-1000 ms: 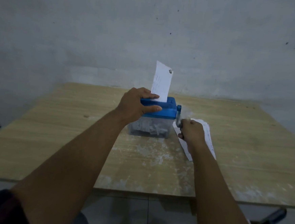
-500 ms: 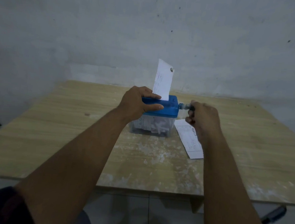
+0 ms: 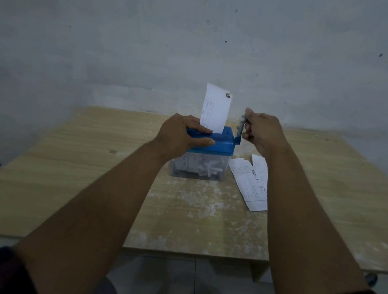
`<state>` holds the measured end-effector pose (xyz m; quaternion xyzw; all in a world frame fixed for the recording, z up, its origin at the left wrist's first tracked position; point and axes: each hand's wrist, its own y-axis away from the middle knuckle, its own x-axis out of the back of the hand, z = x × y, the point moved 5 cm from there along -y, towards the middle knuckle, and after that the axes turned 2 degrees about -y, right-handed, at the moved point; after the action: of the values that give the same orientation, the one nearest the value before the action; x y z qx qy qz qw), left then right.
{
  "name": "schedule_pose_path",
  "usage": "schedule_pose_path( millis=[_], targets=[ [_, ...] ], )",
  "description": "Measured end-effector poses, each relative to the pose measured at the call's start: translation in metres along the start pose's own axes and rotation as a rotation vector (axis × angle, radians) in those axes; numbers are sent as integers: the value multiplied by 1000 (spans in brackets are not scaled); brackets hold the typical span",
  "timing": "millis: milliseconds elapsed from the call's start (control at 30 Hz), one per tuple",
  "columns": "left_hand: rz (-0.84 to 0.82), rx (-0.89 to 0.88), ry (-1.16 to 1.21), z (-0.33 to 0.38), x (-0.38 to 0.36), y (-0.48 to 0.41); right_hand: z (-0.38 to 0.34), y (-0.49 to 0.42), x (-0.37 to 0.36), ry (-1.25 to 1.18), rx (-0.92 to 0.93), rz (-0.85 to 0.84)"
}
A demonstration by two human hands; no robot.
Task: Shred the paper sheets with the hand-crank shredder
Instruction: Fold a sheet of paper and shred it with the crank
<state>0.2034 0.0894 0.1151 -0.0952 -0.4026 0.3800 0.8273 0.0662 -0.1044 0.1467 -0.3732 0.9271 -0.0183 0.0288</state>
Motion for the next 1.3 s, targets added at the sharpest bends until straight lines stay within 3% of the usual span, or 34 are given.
schedule_pose_path(
  millis=[100,200,433,500,600,833,1100,1300],
  targets=[
    [3,0,-6,0,-1,0,16,-20,1,160,-45,49],
    [8,6,10,0,-1,2,51,-27,-1,317,-149,-14],
    [27,9,-20,-2,-3,2,100,12,7,372,-171,20],
    [26,7,-23,-1,-3,2,109,24,13,237,-188,66],
    [25,-4,-25,-2,-2,1,100,44,20,132,-180,174],
    [9,-1,-10,-4,-2,-1,17,46,18,-42,-37,105],
    [-16,3,-27,-3,-3,-2,3,-5,3,88,63,40],
    [3,1,-12,-1,-2,0,50,-29,2,282,-30,28]
  ],
)
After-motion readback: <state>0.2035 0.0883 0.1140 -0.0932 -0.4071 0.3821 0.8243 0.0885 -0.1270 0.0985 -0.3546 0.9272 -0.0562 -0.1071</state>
